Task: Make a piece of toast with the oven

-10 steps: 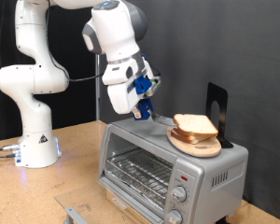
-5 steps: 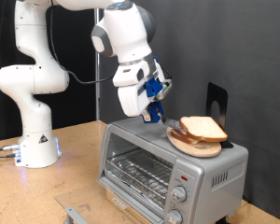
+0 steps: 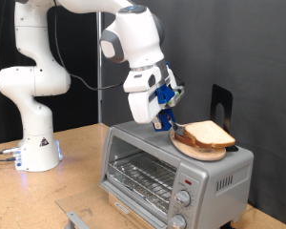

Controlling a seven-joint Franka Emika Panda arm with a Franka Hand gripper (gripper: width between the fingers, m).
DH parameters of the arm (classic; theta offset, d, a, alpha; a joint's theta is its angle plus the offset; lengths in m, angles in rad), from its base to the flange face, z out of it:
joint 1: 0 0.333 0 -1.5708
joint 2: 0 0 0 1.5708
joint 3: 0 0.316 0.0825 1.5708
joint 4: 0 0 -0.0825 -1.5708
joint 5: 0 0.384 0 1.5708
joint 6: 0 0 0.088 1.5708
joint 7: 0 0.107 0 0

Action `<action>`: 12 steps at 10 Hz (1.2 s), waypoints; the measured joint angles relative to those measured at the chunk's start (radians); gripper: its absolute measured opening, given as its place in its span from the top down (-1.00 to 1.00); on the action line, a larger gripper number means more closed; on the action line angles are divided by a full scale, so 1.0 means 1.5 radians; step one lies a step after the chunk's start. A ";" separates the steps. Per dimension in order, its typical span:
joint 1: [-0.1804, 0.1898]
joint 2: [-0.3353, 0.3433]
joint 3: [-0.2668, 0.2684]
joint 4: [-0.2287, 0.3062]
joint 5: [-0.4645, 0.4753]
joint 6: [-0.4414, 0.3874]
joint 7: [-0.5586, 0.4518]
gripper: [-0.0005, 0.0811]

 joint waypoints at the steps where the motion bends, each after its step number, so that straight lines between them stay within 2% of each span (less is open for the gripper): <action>1: 0.000 0.005 0.002 -0.002 0.010 0.031 -0.002 0.03; 3: 0.004 0.012 0.013 -0.020 0.098 0.145 -0.059 0.03; 5: 0.006 0.011 0.017 -0.032 0.175 0.193 -0.128 0.03; 7: 0.005 0.005 0.014 -0.037 0.209 0.194 -0.171 0.03; 9: 0.002 -0.010 0.007 -0.046 0.224 0.171 -0.204 0.03; 12: -0.004 -0.072 -0.034 -0.067 0.276 0.047 -0.291 0.03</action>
